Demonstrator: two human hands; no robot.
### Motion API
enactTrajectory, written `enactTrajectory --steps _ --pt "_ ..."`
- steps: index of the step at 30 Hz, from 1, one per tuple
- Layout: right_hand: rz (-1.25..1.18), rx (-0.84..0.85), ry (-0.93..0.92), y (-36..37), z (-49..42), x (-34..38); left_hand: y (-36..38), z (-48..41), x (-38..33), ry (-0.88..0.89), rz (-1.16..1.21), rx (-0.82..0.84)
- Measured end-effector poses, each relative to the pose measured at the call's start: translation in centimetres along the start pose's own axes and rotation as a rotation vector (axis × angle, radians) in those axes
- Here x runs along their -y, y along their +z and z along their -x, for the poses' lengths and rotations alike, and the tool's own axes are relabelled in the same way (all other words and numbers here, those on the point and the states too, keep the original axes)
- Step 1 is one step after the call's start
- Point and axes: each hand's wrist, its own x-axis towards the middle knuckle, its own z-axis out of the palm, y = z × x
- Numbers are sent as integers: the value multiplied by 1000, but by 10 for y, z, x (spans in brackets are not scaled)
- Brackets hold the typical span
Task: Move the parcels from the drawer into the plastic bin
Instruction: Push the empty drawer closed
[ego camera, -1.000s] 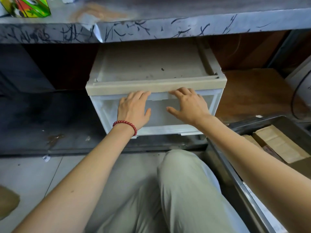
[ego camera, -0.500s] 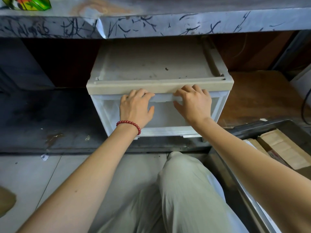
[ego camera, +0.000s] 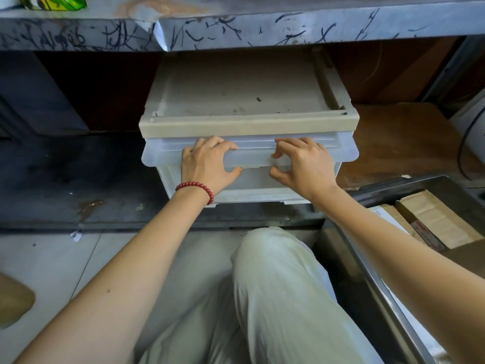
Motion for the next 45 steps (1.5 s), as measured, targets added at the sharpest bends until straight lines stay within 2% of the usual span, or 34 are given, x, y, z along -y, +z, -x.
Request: enactTrajectory --steps 6,12,23,36,45 --pt "-72 128 31 -20 27 9 -18 30 -7 14 -6 70" --pt "6 262 -31 -33 54 10 -31 59 -18 27 -41 168" --pt "-15 260 -69 -40 93 10 -37 98 -26 45 -18 259" --pt "-120 297 -26 -40 116 18 -32 134 -26 9 44 217" --pt "-121 295 -1 -27 121 16 -24 132 -24 17 20 260"
